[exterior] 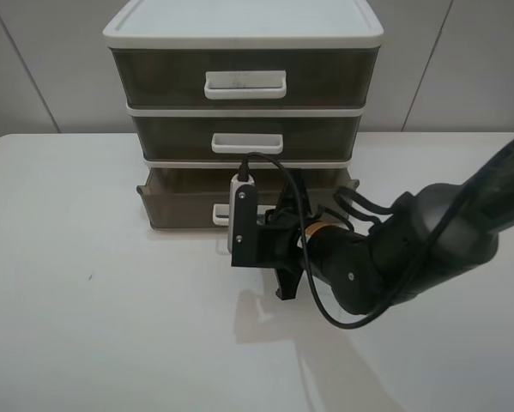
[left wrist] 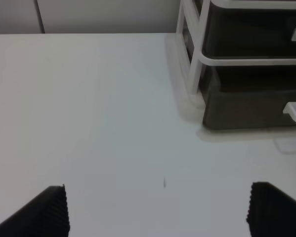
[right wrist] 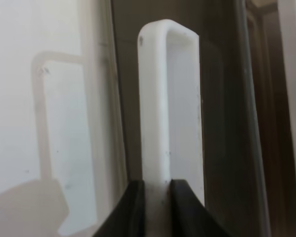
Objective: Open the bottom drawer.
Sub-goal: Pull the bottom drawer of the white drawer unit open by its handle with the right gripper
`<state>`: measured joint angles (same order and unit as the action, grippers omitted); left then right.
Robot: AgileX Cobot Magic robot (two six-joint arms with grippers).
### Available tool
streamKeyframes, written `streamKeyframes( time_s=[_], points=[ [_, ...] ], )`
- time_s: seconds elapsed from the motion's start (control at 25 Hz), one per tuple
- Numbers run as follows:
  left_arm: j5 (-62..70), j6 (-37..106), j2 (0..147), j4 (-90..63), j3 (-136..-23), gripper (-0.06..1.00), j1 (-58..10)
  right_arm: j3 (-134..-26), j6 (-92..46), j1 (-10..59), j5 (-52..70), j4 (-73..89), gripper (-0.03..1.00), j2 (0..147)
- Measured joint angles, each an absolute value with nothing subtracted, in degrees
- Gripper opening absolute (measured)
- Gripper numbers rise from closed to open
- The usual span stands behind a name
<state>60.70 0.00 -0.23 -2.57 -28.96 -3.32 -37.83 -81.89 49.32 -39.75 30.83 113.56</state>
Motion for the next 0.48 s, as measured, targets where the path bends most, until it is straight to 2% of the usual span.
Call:
streamKeyframes(
  time_s=[0.48],
  points=[
    [60.7,0.0,-0.2,-2.6,-29.0,0.74,-3.3,-36.9,-90.4,57.8,-40.9,44.6,0.11,112.5]
  ],
)
